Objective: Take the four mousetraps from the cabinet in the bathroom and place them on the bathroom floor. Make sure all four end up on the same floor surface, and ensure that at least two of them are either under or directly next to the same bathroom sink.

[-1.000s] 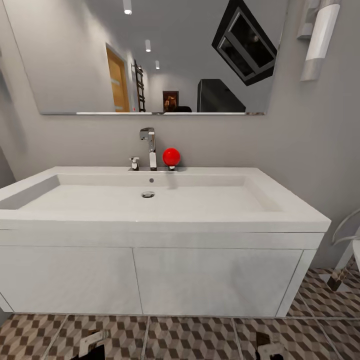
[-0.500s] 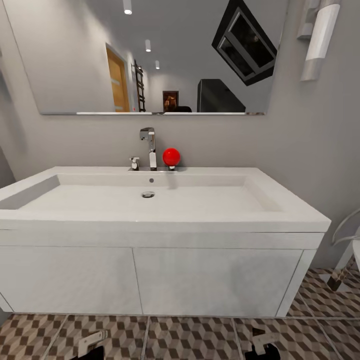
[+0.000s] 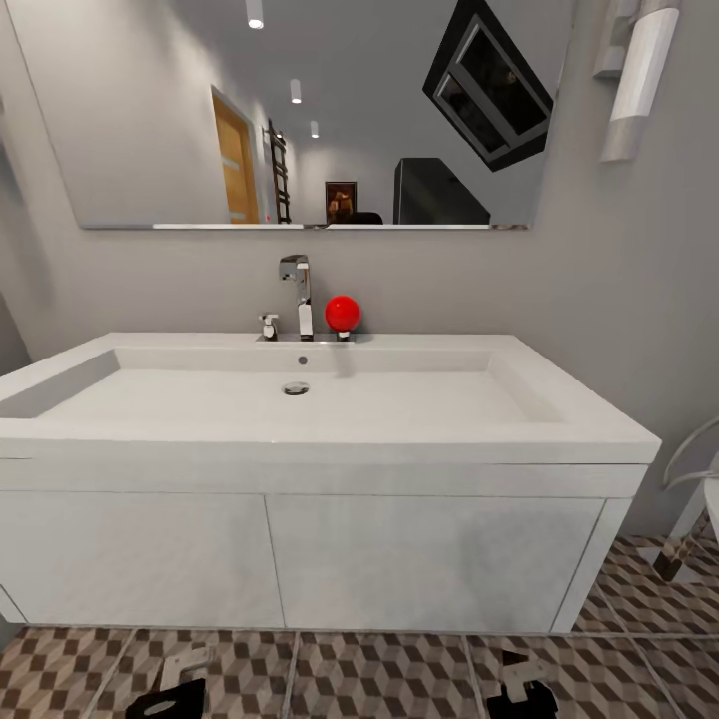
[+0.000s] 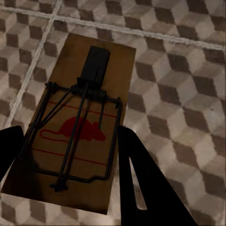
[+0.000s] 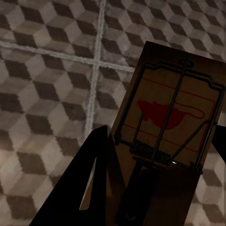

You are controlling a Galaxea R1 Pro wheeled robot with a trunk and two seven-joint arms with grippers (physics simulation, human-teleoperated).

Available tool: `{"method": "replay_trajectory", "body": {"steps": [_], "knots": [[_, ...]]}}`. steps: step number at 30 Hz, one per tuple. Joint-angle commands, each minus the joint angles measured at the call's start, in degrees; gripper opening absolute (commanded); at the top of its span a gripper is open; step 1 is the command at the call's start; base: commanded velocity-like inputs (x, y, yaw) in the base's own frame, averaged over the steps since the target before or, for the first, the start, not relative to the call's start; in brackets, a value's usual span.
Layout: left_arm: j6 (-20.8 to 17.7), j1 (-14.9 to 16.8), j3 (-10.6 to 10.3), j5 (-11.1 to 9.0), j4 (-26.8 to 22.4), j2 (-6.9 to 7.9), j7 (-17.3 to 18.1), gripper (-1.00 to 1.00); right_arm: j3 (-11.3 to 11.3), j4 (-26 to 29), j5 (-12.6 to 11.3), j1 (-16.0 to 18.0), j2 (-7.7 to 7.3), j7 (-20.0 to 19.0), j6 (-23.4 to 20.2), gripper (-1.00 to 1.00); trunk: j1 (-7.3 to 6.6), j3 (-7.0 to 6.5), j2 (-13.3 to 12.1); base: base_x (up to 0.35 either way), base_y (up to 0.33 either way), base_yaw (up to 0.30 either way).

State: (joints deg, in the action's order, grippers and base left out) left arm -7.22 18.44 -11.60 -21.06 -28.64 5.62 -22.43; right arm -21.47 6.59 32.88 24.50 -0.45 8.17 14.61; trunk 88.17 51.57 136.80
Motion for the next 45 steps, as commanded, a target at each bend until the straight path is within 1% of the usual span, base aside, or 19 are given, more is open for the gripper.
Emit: {"method": "replay_trajectory", "body": {"steps": [1,3,5,6,7,9,10,12,13,14,16,20,36,45], "knots": [[0.3,0.0,-0.5,-0.2,-0.2,-0.09,-1.6,-1.0,-0.5,-0.1,0.5,0.1,0.04,0.1,0.2,-1.0,-0.01,0.06,0.0,0.0,0.0,0.0],[1.9,0.0,-0.3,-0.3,-0.3,-0.32,-2.9,-1.0,-0.4,-0.2,0.4,0.1,0.08,0.3,-0.6,-1.0,-0.01,0.06,0.0,0.0,0.0,0.0],[2.4,0.0,-0.3,-0.3,-0.2,-0.39,-3.2,-1.0,-0.4,-0.1,0.6,0.2,0.37,1.6,-3.3,-1.0,-0.01,0.06,0.0,0.0,0.0,0.0],[2.6,0.0,-0.3,-0.4,-0.2,-0.42,-3.3,-1.0,-0.4,0.0,0.6,0.2,0.79,2.9,-5.0,-1.0,-0.01,0.06,0.0,0.0,0.0,0.0],[2.7,0.0,-0.3,-0.3,-0.2,-0.46,-3.3,-1.0,-0.4,-0.1,0.7,0.3,0.98,3.2,-5.4,-1.0,-0.01,0.06,0.0,0.0,0.0,0.0],[2.8,0.0,-0.4,-0.3,-0.2,-0.53,-3.1,-1.0,-0.3,-0.1,0.7,0.3,1.19,3.3,-5.0,-1.0,-0.01,0.06,0.0,0.0,0.0,0.0],[3.0,0.0,-0.4,-0.3,-0.2,-0.55,-2.3,-1.0,-0.2,-0.1,0.7,0.3,1.24,2.8,-3.6,-1.0,-0.01,0.06,0.0,0.0,0.0,0.0],[3.8,0.0,-0.4,-0.2,-0.1,-0.51,0.0,-1.0,-0.2,-0.2,0.7,0.3,1.25,1.6,-2.3,-1.0,-0.01,0.06,0.0,0.0,0.0,0.0],[5.1,0.0,-0.4,0.0,0.0,-0.49,1.6,-1.0,-0.2,-0.2,0.7,0.3,1.24,0.9,-1.9,-1.0,-0.01,0.06,0.0,0.0,0.0,0.0],[5.9,0.0,-0.4,0.1,0.2,-0.47,2.3,-1.0,-0.2,-0.2,0.7,0.3,1.26,0.8,-1.7,-1.0,-0.01,0.06,0.0,0.0,0.0,0.0],[7.2,0.0,-0.4,0.3,0.5,-0.49,2.8,-1.0,-0.2,-0.2,0.8,0.3,1.25,0.8,-1.8,-1.0,-0.01,0.06,0.0,0.0,0.0,0.0],[7.5,0.0,-0.4,0.3,0.6,-0.57,2.9,-1.0,-0.2,-0.2,0.9,0.3,1.24,0.7,-1.5,-1.0,-0.01,0.06,0.0,0.0,0.0,0.0],[7.3,0.0,-0.3,0.2,0.8,-0.52,2.7,-1.0,-0.2,-0.1,1.0,0.3,1.24,0.7,-1.1,-1.0,3.5,2.93,6.4,0.0,0.0,0.0],[7.4,0.0,-0.2,0.2,0.8,-0.52,2.8,-1.0,-0.2,0.2,1.0,0.3,1.24,0.7,-1.1,-1.0,3.73,4.92,6.6,0.0,0.0,0.0]]}}
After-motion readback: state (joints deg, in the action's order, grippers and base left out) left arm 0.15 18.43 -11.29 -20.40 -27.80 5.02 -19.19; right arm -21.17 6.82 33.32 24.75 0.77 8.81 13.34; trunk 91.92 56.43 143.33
